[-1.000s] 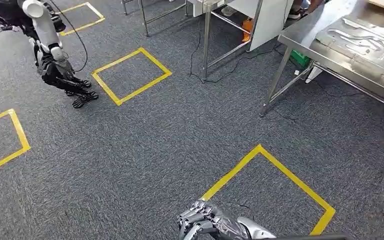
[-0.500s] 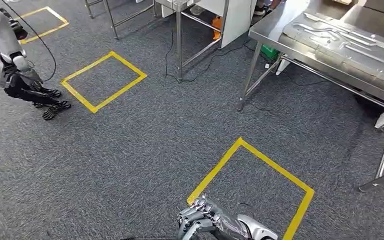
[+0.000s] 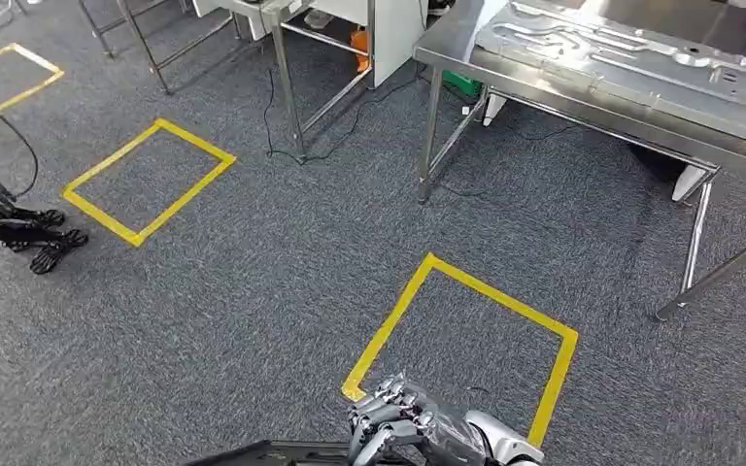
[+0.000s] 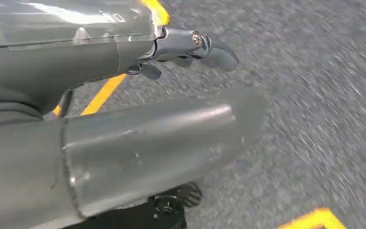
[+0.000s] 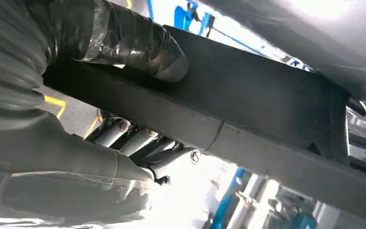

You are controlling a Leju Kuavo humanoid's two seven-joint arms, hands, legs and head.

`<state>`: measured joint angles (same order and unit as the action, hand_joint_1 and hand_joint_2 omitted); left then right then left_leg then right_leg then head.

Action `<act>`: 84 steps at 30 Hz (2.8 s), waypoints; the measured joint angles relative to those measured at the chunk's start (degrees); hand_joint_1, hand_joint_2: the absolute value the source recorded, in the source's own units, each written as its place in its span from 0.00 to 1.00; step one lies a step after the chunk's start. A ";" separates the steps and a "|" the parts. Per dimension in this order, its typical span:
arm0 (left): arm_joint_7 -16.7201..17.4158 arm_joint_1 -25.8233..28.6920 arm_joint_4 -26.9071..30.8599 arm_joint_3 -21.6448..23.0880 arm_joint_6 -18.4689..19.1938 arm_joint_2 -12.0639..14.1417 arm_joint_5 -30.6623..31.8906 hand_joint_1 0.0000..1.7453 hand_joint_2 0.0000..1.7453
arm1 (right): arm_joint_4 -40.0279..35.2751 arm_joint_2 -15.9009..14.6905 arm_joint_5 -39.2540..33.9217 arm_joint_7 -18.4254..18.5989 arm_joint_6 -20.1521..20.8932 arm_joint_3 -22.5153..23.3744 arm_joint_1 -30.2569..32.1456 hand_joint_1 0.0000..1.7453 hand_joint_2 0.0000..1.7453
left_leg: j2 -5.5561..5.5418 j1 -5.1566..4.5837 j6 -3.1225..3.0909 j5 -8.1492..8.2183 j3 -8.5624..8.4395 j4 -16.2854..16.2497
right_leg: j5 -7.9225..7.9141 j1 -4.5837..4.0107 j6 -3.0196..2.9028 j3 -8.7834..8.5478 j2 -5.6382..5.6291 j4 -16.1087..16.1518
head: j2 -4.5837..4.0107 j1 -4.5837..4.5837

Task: Take the parts from the cabinet and place them on the table.

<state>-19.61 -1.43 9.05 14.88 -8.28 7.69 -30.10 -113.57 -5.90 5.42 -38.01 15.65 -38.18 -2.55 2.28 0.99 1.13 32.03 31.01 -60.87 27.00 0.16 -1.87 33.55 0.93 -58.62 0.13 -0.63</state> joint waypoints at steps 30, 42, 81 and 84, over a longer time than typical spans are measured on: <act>0.07 -0.13 0.00 0.02 -0.50 0.61 0.00 0.00 0.00 | -1.46 -1.18 -1.16 -0.17 0.63 1.05 0.66 0.95 1.00 | 0.66 0.03 -0.16 -1.10 -1.24 2.19 | -0.26 0.18 0.53 -0.12 -0.08 0.39 | 0.02 0.00; 0.22 0.29 0.00 0.04 -0.59 0.61 -0.44 0.00 0.00 | -1.44 -1.20 -1.35 -0.15 0.96 1.25 0.96 0.95 1.00 | -5.47 -0.06 -1.19 -3.25 0.48 2.38 | -0.19 0.24 1.47 0.70 -7.06 -0.76 | 0.02 0.00; 4.07 0.18 0.00 0.04 2.21 1.16 -1.73 0.00 0.00 | -1.57 -1.77 -3.80 2.38 -1.22 1.68 -2.28 0.95 1.00 | -1.90 -0.23 -3.31 -2.13 -1.15 2.89 | 6.77 0.20 3.30 9.13 -1.33 -17.61 | 0.00 0.02; 4.00 0.14 0.00 0.04 2.27 1.16 -1.70 0.00 0.00 | -1.57 -1.81 -3.80 2.32 -1.44 1.68 -2.32 0.95 1.00 | -1.93 -0.27 -2.99 -0.80 -3.20 2.96 | -2.16 0.01 2.38 4.07 -1.17 -5.04 | 0.02 0.02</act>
<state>-15.61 -1.29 9.05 14.93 -6.01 8.85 -31.80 -115.14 -7.72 1.62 -35.69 14.21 -36.50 -4.87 0.35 0.72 -1.86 31.23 27.82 -57.91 24.85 0.17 0.51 37.62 -0.24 -63.66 0.15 -0.61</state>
